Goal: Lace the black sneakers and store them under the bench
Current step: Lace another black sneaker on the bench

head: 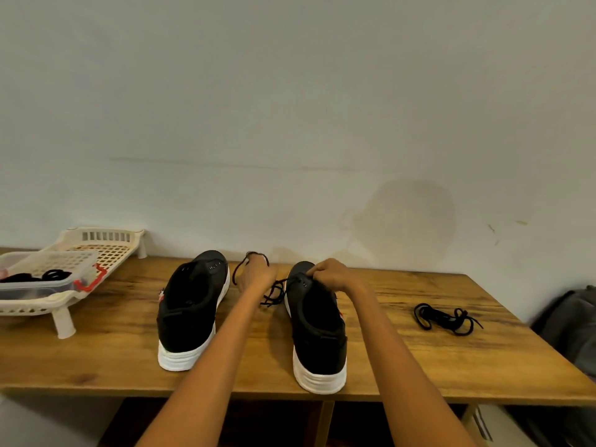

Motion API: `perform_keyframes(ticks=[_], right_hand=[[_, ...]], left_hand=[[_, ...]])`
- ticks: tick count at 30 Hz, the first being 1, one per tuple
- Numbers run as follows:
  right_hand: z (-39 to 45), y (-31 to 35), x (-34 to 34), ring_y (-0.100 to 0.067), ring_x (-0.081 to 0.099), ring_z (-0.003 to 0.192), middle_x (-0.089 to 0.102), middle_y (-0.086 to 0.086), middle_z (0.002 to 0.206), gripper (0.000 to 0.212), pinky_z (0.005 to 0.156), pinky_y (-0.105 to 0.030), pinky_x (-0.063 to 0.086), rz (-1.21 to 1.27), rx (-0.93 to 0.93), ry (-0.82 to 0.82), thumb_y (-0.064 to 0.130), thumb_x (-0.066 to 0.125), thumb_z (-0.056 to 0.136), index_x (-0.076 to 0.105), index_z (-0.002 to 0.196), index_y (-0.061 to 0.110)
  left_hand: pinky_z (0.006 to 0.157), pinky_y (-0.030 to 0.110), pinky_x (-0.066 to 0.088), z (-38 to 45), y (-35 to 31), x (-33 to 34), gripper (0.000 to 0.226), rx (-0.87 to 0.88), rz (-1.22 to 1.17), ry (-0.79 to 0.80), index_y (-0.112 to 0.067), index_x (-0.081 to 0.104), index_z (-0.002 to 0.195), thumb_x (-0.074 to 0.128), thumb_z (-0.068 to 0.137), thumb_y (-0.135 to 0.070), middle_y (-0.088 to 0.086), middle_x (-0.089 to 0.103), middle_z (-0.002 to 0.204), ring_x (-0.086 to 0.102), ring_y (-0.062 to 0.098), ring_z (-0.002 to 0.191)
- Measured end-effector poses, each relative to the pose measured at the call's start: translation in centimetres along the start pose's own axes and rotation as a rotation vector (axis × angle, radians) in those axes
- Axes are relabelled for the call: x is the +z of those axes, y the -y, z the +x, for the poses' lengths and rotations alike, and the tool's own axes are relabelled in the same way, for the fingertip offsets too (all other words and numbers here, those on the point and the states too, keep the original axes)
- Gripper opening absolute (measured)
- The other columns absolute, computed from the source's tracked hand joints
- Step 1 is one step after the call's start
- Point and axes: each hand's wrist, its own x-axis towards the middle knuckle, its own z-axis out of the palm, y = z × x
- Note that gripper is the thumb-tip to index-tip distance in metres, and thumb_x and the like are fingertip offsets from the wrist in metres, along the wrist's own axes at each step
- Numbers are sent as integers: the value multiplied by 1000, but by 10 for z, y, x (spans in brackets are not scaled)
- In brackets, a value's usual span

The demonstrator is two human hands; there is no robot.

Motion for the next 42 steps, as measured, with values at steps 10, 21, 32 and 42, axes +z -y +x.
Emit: perform_keyframes(ticks=[10, 21, 32, 42], right_hand=[[18, 30, 4, -30, 54, 94, 55, -16, 97, 8, 72, -32, 40, -438, 94, 12, 11, 48, 91, 51, 89, 4], [14, 9, 20, -30, 60, 102, 63, -13, 111, 21, 73, -32, 43, -308, 37, -380, 14, 46, 94, 58, 107, 4], [9, -17, 18, -30, 66, 88, 70, -14, 92, 33, 81, -41, 50, 477, 9, -327, 30, 48, 97, 69, 90, 5], [0, -2, 2, -11, 61, 70, 66, 2, 70, 18, 60, -20, 47, 357, -230, -390, 27, 66, 88, 74, 83, 11]], left_hand=[[81, 36, 36, -4, -16, -6, 32, 60, 729, 61, -17, 61, 102, 44, 94, -43, 3, 61, 107, 57, 25, 102], [99, 38, 41, -11, -38, 11, 28, 363, 201, 251, -14, 62, 116, 45, 98, -28, 8, 60, 123, 55, 25, 113], [86, 31, 51, -14, -39, 14, 15, 354, -90, 84, -14, 75, 94, 68, 86, -25, 3, 73, 99, 65, 17, 95], [57, 8, 44, -17, -36, 8, 28, 221, -568, 214, -6, 69, 106, 55, 95, -27, 1, 67, 100, 58, 11, 80]])
